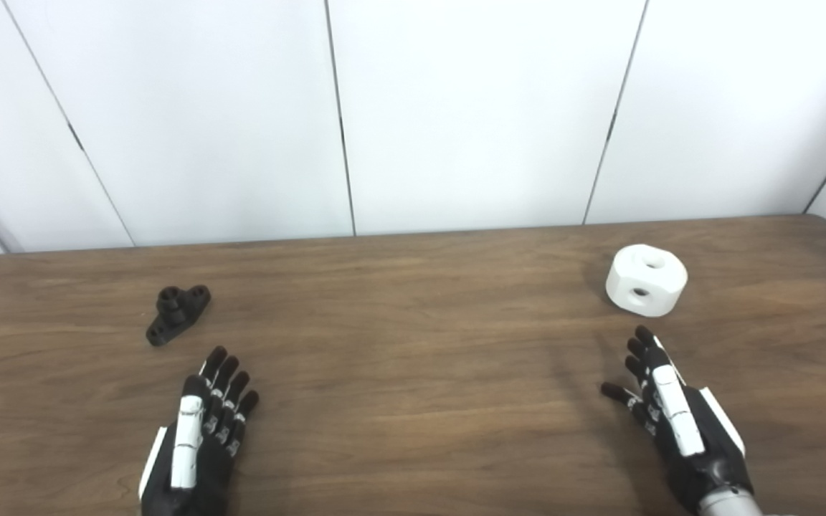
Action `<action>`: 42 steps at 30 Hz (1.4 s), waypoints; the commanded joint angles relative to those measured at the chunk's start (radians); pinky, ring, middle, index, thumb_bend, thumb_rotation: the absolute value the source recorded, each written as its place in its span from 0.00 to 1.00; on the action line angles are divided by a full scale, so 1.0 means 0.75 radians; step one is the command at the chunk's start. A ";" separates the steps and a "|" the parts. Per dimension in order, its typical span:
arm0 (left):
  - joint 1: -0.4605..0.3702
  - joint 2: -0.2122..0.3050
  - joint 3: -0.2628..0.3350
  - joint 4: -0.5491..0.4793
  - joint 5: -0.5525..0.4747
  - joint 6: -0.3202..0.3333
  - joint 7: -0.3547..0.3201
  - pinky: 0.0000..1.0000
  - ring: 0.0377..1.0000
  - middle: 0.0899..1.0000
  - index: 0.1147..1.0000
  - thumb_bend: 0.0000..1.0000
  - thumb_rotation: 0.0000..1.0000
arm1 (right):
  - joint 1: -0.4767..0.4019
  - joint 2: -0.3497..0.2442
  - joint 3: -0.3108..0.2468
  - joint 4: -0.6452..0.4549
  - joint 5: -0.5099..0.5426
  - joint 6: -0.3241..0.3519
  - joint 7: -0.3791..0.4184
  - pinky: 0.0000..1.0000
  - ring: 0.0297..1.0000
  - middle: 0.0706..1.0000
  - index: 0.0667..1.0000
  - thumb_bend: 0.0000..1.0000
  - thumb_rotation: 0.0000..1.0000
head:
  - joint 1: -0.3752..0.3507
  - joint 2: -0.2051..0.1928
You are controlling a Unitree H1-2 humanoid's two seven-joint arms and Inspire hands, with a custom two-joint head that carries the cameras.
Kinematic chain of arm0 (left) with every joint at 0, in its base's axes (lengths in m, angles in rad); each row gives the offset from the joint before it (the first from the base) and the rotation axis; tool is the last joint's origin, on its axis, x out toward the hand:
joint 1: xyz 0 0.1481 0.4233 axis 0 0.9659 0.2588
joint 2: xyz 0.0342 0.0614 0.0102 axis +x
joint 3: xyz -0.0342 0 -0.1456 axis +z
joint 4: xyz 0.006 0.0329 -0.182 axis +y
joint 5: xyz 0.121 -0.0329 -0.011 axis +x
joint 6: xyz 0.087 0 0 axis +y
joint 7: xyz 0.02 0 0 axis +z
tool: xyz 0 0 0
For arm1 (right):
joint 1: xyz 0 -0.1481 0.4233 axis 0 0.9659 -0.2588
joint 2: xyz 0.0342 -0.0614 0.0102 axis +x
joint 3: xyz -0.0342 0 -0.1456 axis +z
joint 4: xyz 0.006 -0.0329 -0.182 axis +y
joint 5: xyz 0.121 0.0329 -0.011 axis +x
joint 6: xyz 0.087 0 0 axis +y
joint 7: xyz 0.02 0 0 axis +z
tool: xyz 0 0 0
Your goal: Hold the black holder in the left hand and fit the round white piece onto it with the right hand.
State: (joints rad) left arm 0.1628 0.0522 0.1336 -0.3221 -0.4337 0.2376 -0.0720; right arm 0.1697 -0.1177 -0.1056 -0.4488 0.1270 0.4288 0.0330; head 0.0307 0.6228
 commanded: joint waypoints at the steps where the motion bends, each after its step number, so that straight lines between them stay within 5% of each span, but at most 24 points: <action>1: -0.001 0.003 0.001 0.020 -0.019 0.002 -0.011 1.00 1.00 1.00 1.00 0.70 0.69 | 0.027 -0.009 0.008 0.007 -0.022 0.002 -0.001 0.89 1.00 1.00 1.00 0.51 0.91 | 0.002 0.001; 13: 0.003 -0.007 0.003 0.011 0.012 0.011 0.013 1.00 1.00 1.00 1.00 0.70 0.69 | 0.030 0.008 0.014 0.007 -0.048 0.008 -0.009 0.88 1.00 1.00 1.00 0.50 0.93 | 0.021 -0.035; 16: 0.011 0.036 -0.040 -0.027 0.101 0.020 0.001 1.00 1.00 1.00 1.00 0.80 0.61 | 0.029 0.008 0.017 0.021 -0.056 0.002 -0.010 0.88 1.00 1.00 1.00 0.51 0.93 | 0.051 -0.057; 18: 0.009 0.096 -0.088 -0.093 0.164 0.048 -0.037 1.00 1.00 1.00 1.00 0.72 0.58 | 0.030 0.004 0.018 0.035 -0.058 -0.012 -0.006 0.86 1.00 1.00 1.00 0.52 0.93 | 0.082 -0.072; 20: -0.015 0.144 -0.136 -0.188 0.244 0.101 -0.043 0.94 0.99 1.00 1.00 0.67 0.55 | 0.026 0.002 0.019 0.052 -0.055 -0.028 -0.001 0.86 1.00 1.00 1.00 0.51 0.93 | 0.133 -0.094; 23: -0.067 0.208 -0.186 -0.323 0.362 0.144 -0.038 0.76 0.93 0.98 0.99 0.77 0.54 | 0.015 0.001 0.017 0.078 -0.051 -0.047 0.001 0.87 1.00 1.00 1.00 0.50 0.94 | 0.203 -0.126; 31: -0.251 0.385 -0.192 -0.598 1.231 0.088 0.033 0.64 0.83 0.89 0.89 0.81 0.58 | -0.003 -0.001 0.005 0.147 -0.005 -0.121 0.019 0.91 1.00 1.00 1.00 0.48 0.97 | 0.395 -0.208; 34: -0.293 0.411 -0.130 -0.631 1.376 0.107 0.039 0.64 0.82 0.87 0.89 0.87 0.59 | -0.013 -0.006 0.001 0.163 0.014 -0.126 0.025 0.96 1.00 1.00 1.00 0.45 1.00 | 0.461 -0.237; 40: -0.362 0.394 -0.035 -0.642 1.743 0.283 -0.143 0.71 0.91 0.95 0.94 0.85 0.59 | -0.037 -0.014 -0.009 0.207 0.004 -0.167 0.005 1.00 1.00 1.00 1.00 0.43 1.00 | 0.600 -0.285; 42: -0.380 0.361 0.001 -0.610 1.867 0.306 -0.220 0.91 0.97 0.99 0.98 0.85 0.53 | -0.037 -0.016 -0.008 0.212 -0.021 -0.166 -0.011 0.91 1.00 1.00 1.00 0.52 1.00 | 0.636 -0.297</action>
State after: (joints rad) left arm -0.0947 0.3316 0.1197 -0.7799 0.9023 0.4521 -0.2112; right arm 0.1319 -0.1208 -0.1129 -0.3111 0.1335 0.2829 0.0340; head 0.5077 0.3989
